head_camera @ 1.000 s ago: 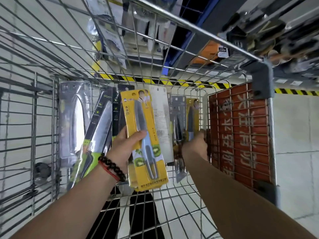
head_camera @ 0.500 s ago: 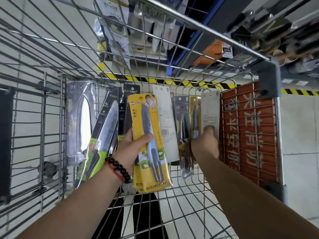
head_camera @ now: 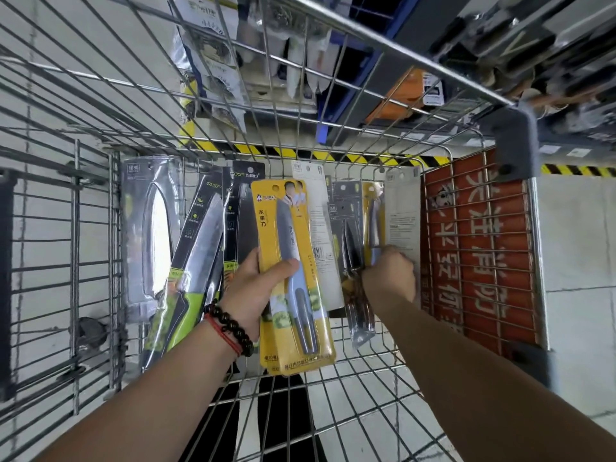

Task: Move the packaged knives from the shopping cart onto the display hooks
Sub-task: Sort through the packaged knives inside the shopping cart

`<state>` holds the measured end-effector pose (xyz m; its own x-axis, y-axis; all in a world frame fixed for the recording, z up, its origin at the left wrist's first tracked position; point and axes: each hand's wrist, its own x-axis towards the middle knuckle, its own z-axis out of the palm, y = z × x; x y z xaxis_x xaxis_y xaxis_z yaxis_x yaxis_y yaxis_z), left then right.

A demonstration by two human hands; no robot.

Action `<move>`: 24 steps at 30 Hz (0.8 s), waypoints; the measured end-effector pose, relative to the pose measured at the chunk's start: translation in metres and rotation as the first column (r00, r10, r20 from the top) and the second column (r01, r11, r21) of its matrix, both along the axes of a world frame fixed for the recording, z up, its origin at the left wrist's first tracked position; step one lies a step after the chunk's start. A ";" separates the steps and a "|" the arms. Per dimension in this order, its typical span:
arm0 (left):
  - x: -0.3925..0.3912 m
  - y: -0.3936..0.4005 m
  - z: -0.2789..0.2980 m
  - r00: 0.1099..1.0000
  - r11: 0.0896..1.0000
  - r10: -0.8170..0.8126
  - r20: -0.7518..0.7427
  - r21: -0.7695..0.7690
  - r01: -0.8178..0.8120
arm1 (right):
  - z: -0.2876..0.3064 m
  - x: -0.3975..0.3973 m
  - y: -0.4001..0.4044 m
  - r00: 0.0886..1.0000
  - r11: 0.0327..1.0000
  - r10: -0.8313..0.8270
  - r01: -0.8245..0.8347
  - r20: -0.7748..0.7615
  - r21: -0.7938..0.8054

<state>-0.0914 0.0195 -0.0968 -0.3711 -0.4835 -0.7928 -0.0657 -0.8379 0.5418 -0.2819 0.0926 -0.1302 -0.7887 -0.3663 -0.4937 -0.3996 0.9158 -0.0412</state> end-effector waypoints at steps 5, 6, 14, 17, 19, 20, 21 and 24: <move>0.001 0.002 0.001 1.000 1.000 -0.004 -0.013 -0.011 0.004 | 0.012 -0.001 -0.001 0.992 0.990 -0.122 0.122 -0.004 -0.065; 0.000 0.001 0.002 1.000 1.000 0.000 -0.011 -0.009 0.000 | 0.016 0.000 -0.002 0.988 0.985 -0.155 0.154 -0.003 -0.071; -0.009 0.001 0.009 1.000 1.000 -0.005 0.026 -0.012 0.005 | 0.042 -0.019 -0.005 0.958 0.946 -0.258 0.277 0.124 -0.170; -0.008 0.000 0.013 1.000 1.000 0.002 -0.014 -0.022 -0.002 | 0.057 -0.025 -0.006 0.926 0.920 -0.300 0.344 0.229 -0.186; -0.010 0.000 0.014 1.000 0.999 -0.008 -0.017 -0.033 0.008 | 0.065 -0.032 -0.006 0.912 0.915 -0.296 0.356 0.285 -0.190; -0.011 0.001 0.011 1.000 0.999 -0.008 0.007 -0.039 0.008 | 0.073 -0.034 -0.007 0.895 0.904 -0.302 0.378 0.327 -0.198; -0.013 0.000 0.012 0.999 0.998 -0.011 0.037 -0.054 0.013 | 0.082 -0.036 -0.007 0.875 0.892 -0.302 0.400 0.378 -0.212; -0.019 0.000 0.017 0.998 0.996 -0.018 0.055 -0.083 0.023 | 0.117 -0.030 -0.009 0.816 0.859 -0.240 0.431 0.526 -0.276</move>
<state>-0.1105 0.0193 -0.0799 -0.3390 -0.5418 -0.7691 -0.1138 -0.7879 0.6052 -0.3120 0.0838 -0.0127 -0.6109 -0.3483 -0.7109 0.0851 0.8639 -0.4964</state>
